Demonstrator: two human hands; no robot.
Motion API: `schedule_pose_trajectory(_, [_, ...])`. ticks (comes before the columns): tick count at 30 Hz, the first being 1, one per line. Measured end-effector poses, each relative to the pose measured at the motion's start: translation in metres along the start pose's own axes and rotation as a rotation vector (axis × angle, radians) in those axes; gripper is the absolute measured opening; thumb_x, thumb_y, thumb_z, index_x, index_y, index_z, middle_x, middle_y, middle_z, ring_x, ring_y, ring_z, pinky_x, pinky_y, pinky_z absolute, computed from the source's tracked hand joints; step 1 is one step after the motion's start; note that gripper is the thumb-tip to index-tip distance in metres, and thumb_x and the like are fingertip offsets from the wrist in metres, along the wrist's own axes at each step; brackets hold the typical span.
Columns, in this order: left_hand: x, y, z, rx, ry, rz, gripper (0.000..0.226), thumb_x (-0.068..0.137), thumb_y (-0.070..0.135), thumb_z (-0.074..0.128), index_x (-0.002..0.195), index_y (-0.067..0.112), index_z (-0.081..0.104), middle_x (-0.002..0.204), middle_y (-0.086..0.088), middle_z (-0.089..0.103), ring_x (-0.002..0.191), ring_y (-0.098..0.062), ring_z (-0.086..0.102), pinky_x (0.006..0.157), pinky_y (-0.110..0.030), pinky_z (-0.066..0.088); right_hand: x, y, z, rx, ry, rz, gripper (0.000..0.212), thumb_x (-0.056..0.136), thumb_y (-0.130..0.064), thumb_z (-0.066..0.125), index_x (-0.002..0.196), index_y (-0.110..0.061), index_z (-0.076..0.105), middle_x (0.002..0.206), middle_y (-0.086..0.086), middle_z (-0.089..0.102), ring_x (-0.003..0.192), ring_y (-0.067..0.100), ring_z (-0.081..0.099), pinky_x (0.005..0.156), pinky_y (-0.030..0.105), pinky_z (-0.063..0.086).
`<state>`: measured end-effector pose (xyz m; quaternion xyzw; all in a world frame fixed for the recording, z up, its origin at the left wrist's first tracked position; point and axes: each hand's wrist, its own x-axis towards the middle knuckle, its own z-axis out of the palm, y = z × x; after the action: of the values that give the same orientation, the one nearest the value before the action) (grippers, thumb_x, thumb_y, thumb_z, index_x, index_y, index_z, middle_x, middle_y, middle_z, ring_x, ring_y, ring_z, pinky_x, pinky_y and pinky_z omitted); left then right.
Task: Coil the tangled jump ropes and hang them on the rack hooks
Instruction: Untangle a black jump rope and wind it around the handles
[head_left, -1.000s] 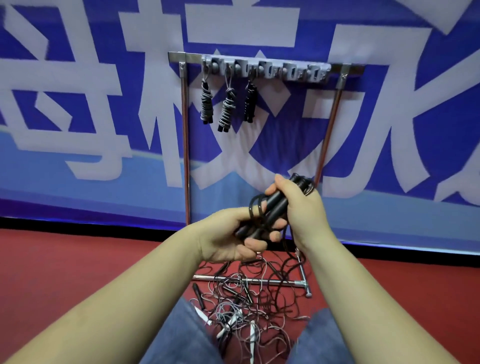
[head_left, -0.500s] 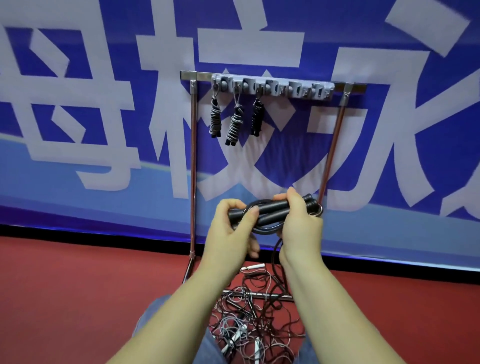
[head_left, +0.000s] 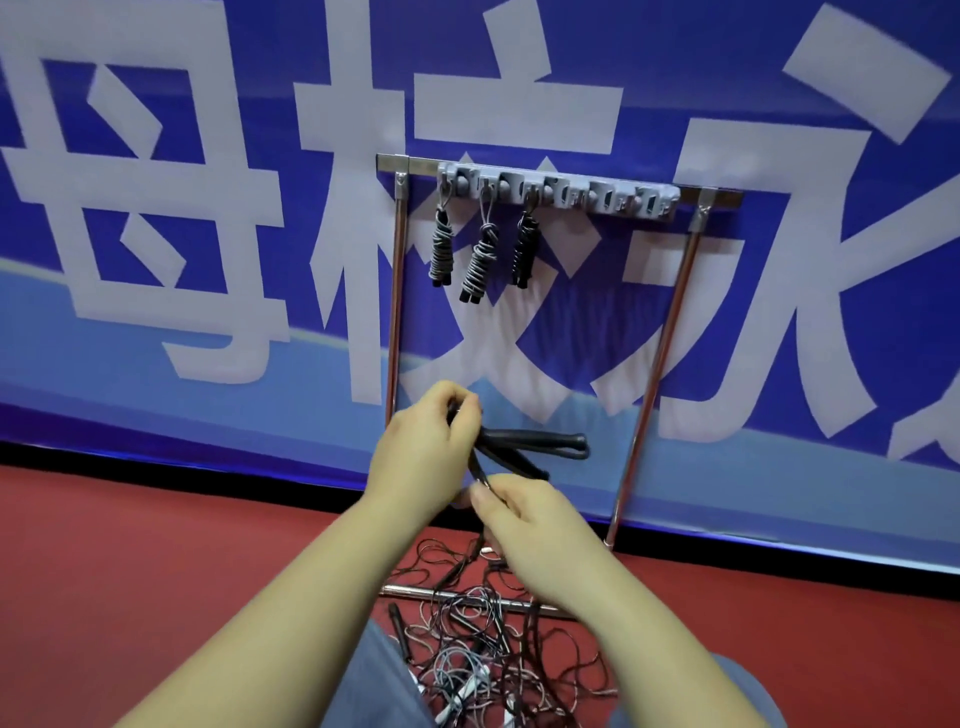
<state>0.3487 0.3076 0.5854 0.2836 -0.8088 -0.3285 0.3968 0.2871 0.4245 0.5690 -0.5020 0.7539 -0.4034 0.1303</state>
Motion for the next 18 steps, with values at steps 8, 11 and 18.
schedule_pose_trajectory(8, [-0.002, -0.036, -0.002, 0.239, -0.263, -0.035, 0.016, 0.093, 0.031, 0.048, 0.081, 0.031, 0.058, 0.074, 0.009, 0.063, 0.08, -0.019, 0.058, 0.069, -0.032, 0.043, 0.003, -0.012, -0.031, -0.382, 0.121, -0.163, 0.02, 0.086, -0.04, 0.061, 0.087, -0.022, 0.068, 0.072, -0.004, 0.062, 0.072, 0.012, 0.054, 0.068, 0.03, 0.042])
schedule_pose_trajectory(11, [-0.009, -0.03, -0.01, -0.061, -0.396, -0.05, 0.02, 0.092, 0.022, 0.052, 0.082, 0.032, 0.066, 0.058, 0.014, 0.059, 0.057, -0.001, 0.053, 0.058, -0.02, 0.042, 0.022, -0.002, -0.046, -0.284, 0.066, -0.139, 0.019, 0.086, -0.041, 0.062, 0.088, -0.025, 0.072, 0.08, -0.007, 0.067, 0.079, 0.009, 0.059, 0.074, 0.032, 0.047])
schedule_pose_trajectory(18, [-0.027, 0.014, -0.006, -0.791, -0.393, -0.335, 0.026, 0.093, 0.01, 0.044, 0.096, 0.012, 0.07, 0.042, 0.004, 0.046, 0.031, -0.005, 0.023, 0.036, -0.012, 0.017, 0.027, 0.023, -0.031, 0.893, -0.52, 0.316, 0.023, 0.089, -0.027, 0.052, 0.075, -0.01, 0.06, 0.048, -0.007, 0.054, 0.034, 0.0, 0.029, 0.037, 0.012, 0.024])
